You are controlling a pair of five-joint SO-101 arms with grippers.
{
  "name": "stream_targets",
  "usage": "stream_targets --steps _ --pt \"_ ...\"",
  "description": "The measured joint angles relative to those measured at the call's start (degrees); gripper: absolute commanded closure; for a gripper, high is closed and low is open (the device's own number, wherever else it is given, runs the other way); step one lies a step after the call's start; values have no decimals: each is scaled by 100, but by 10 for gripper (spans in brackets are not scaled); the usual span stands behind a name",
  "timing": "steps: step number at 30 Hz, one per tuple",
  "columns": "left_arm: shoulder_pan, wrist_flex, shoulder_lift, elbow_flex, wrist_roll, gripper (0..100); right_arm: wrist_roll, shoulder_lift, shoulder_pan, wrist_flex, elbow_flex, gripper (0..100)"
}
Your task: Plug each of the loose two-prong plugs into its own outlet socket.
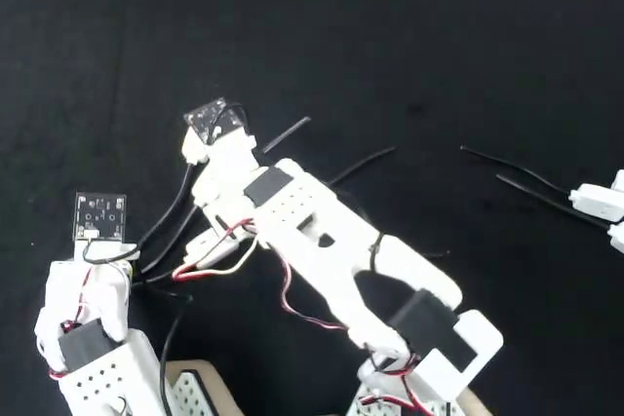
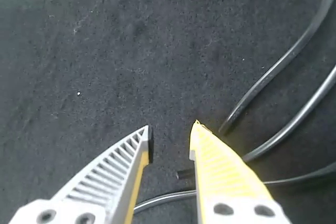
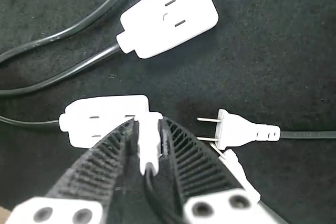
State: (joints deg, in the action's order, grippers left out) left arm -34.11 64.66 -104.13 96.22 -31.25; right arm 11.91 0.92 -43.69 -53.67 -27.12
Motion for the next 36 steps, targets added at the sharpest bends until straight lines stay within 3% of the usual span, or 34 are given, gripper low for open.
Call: stream_targets --steps 7,17,36 --pt "0 0 0 0 0 866 0 404 -53 -246 0 987" --pt "0 0 0 0 0 866 0 404 -466 316 -457 987" --pt "0 0 0 0 0 866 0 404 -246 387 -492 987"
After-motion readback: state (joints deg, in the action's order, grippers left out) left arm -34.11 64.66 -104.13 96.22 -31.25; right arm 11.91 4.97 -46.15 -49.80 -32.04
